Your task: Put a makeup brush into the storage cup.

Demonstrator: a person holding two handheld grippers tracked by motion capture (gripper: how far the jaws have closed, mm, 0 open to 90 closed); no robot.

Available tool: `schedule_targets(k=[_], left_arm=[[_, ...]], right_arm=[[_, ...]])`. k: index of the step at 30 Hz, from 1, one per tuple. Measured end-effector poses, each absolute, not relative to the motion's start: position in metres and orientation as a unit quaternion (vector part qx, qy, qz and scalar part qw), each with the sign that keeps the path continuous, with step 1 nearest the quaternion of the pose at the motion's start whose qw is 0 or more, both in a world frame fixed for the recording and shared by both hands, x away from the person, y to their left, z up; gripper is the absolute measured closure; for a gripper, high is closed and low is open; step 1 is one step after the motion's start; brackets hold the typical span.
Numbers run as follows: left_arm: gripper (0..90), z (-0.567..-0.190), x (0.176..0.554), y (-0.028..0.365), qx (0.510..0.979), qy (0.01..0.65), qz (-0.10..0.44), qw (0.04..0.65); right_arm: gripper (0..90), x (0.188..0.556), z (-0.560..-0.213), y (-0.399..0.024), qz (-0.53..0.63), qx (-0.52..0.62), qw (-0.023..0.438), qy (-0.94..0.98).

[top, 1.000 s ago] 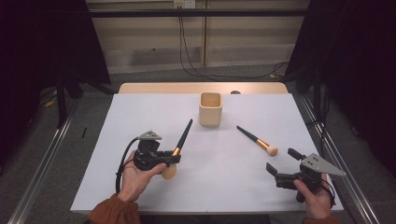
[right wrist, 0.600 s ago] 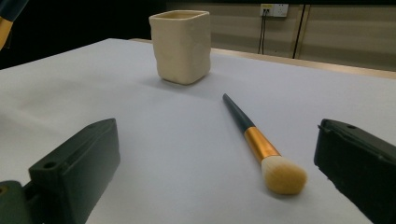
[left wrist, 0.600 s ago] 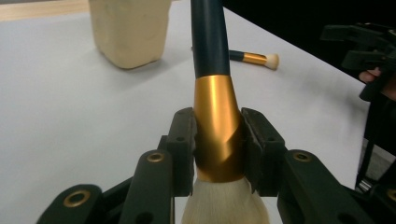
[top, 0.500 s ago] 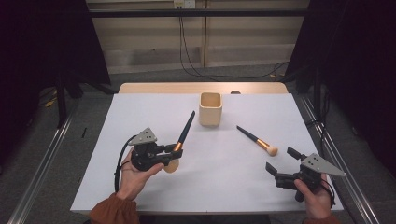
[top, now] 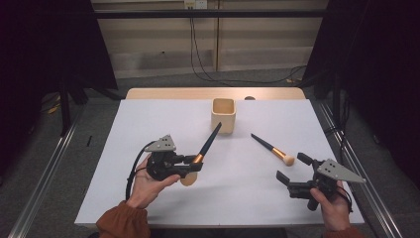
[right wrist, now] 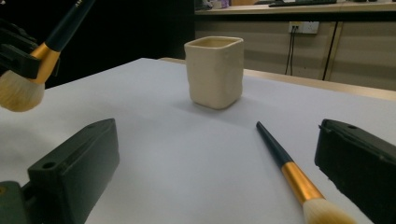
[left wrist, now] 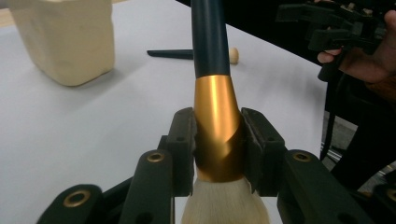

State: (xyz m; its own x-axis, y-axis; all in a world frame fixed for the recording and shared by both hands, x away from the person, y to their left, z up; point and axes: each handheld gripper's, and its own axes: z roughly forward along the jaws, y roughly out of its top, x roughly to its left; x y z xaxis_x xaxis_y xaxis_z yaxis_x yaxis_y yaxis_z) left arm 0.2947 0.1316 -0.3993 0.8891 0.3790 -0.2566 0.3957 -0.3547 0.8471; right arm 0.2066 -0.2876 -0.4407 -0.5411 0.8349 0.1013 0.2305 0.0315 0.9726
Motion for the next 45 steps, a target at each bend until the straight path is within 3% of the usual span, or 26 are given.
schedule_targets(k=[6, 31, 39, 45], left_arm=[[66.8, -0.398, 0.297, 0.119, 0.837, 0.215, -0.025, 0.503], [66.8, -0.392, 0.298, 0.093, 0.882, 0.166, -0.06, 0.436], [66.8, -0.389, 0.298, 0.082, 0.905, 0.139, -0.068, 0.396], [66.8, -0.385, 0.299, 0.078, 0.919, 0.128, -0.072, 0.367]], right_arm=[[0.0, 0.216, -0.432, -0.27, 0.581, 0.351, 0.219, 0.701], [0.6, 0.25, -0.408, -0.224, 0.546, 0.259, 0.139, 0.785], [0.9, 0.26, -0.403, -0.215, 0.503, 0.233, 0.117, 0.824], [2.0, 0.272, -0.396, -0.21, 0.438, 0.211, 0.075, 0.871]])
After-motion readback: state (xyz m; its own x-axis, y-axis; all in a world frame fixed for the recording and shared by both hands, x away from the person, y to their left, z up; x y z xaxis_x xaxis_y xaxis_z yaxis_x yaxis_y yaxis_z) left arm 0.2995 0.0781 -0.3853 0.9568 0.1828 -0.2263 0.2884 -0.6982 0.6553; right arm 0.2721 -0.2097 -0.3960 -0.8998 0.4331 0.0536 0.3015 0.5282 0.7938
